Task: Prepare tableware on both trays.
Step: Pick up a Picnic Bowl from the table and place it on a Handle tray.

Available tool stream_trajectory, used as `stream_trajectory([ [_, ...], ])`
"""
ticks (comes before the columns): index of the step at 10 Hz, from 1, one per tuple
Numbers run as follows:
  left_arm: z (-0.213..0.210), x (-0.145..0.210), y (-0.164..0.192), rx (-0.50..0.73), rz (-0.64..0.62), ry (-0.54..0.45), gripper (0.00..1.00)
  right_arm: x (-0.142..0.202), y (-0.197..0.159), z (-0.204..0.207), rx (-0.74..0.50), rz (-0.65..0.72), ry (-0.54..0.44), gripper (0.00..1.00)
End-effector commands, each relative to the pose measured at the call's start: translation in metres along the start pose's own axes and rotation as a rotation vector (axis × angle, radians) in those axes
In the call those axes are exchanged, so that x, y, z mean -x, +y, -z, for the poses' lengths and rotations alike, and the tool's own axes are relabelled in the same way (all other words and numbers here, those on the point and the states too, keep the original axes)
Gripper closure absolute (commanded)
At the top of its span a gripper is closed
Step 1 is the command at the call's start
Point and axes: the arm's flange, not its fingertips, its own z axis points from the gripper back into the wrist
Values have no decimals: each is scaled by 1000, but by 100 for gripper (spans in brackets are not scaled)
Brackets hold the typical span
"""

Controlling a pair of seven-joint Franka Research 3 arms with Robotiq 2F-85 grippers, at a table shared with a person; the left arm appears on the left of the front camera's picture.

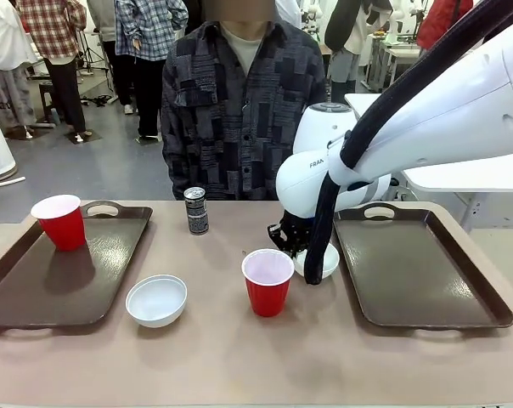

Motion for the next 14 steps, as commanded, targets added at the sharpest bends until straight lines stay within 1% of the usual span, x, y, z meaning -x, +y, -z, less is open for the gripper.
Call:
stream_trajectory([
  [1, -2, 0, 1, 21, 17, -14, 0, 1, -1, 3, 10, 3, -7, 99],
  [3, -2, 0, 1, 21, 17, -14, 0, 3, -5, -5, 47, 11, -25, 100],
  [5, -2, 0, 1, 21, 17, -14, 0, 13, -6, -25, 120, 18, -52, 100],
  [6, -2, 0, 1, 21, 17, -14, 0, 27, -2, -49, 132, -4, -50, 100],
  [7, -2, 0, 1, 21, 17, -14, 0, 41, 2, -75, 150, -26, -68, 100],
  [9, -2, 0, 1, 21, 17, -14, 0, 66, 2, -124, 141, -46, -84, 100],
  [10, -2, 0, 1, 21, 17, -14, 0, 73, -8, -143, 132, -34, -98, 100],
  [11, -2, 0, 1, 21, 17, -14, 0, 73, -24, -152, 136, -10, -101, 100],
  [13, -2, 0, 1, 21, 17, -14, 0, 67, -63, -159, 143, 37, -75, 100],
  [14, -2, 0, 1, 21, 17, -14, 0, 71, -81, -162, 145, 44, -68, 100],
])
